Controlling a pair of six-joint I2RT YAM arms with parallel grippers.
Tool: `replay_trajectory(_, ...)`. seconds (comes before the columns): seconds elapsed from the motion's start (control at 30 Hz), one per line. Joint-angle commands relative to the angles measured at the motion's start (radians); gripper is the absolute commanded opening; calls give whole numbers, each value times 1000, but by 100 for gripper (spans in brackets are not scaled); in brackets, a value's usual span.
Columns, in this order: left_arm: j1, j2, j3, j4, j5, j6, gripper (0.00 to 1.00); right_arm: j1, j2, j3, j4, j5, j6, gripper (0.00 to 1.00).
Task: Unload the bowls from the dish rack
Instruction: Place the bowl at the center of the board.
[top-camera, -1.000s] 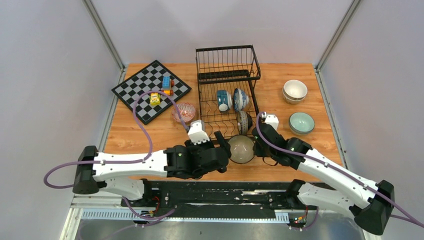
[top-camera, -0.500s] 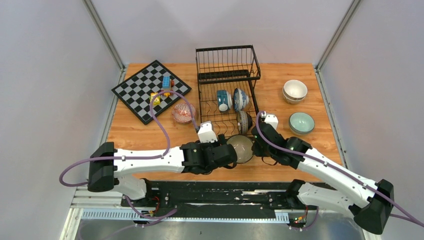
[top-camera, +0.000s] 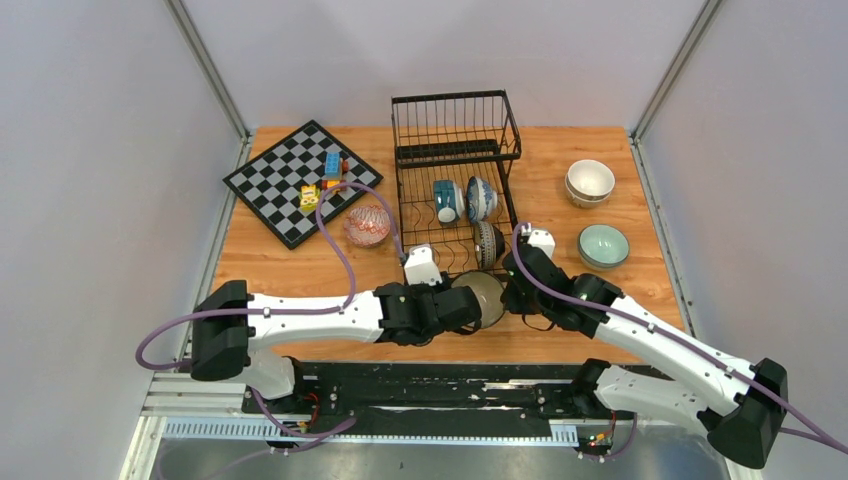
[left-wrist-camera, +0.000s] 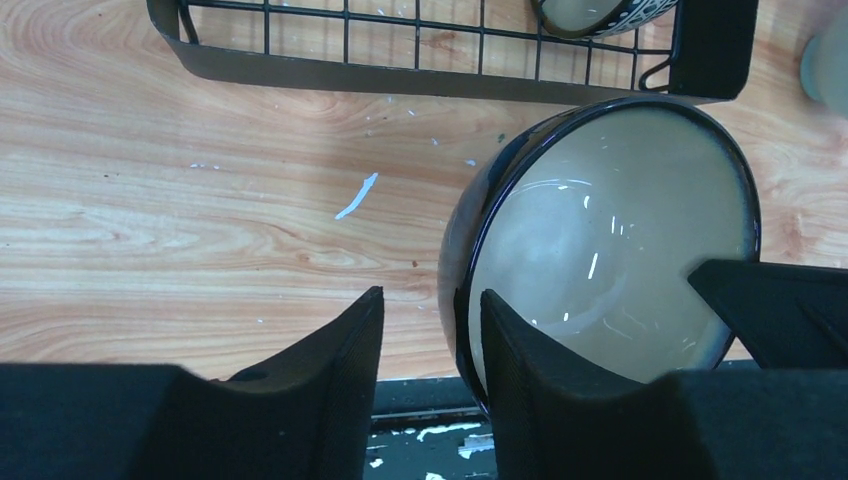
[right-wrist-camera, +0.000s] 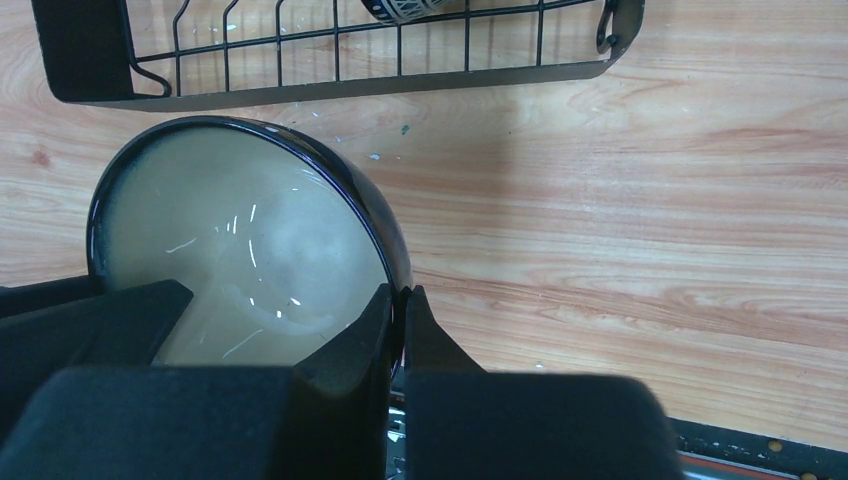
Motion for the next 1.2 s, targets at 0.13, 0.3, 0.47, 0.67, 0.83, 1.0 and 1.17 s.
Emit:
replay_trajectory(0.13,10,14,28,6,0,-6,22,-4,7,53,61,-9,33,0)
replay_trajectory(0.3,10,17,27,19,11,-6,11,-3,3,48,65,-14,30,0)
replay_trajectory(0.47,10,16,15,43,17,9,0,-3,-2,47,83,-46,1,0)
replay_trajectory(0.67,10,-23,-32,135,15,95,0,-3,-14,51,114,-108,-55,23)
replay_trajectory(0.83,13,-82,-73,148,-34,144,0,-3,-23,62,116,-151,-94,54)
replay_trajectory(1.0,30,-161,-142,171,-57,165,0,-3,-46,87,106,-161,-135,66)
replay_trajectory(1.17,67,-284,-202,142,-85,187,0,-3,-86,109,98,-189,-192,66)
